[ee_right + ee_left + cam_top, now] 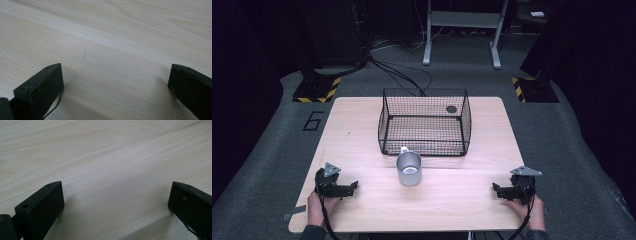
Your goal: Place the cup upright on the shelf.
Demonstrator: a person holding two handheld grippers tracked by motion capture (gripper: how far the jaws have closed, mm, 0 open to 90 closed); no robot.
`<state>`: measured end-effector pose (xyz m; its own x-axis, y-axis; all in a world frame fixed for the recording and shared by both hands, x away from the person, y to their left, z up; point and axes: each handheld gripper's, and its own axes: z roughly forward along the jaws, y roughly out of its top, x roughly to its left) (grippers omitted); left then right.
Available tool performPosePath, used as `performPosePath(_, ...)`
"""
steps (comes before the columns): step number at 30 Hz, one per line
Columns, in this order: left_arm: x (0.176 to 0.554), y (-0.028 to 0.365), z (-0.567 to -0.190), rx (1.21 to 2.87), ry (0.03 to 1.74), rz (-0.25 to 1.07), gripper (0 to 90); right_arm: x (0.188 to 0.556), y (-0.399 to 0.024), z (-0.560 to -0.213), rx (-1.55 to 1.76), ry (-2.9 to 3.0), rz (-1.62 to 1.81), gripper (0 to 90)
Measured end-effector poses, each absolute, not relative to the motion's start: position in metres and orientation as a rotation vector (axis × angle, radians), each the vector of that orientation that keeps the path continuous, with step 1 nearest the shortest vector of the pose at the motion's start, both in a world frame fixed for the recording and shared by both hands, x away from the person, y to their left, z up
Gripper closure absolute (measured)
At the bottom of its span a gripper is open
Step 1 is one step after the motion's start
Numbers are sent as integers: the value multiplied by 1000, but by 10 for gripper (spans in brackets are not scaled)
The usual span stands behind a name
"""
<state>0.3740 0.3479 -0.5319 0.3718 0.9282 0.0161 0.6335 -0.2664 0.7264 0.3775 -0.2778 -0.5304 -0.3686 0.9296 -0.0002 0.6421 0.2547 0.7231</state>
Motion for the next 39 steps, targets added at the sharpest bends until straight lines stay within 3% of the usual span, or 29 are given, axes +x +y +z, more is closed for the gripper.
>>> performPosePath(19, 368, 347, -524, 1937, 1344, 565, 1, 382, -278, -530, 1403, 2131, 905, 0)
performPosePath(39, 352, 306, -480, 1932, 1126, 493, 0, 381, -277, -530, 1385, 2160, 910, 0)
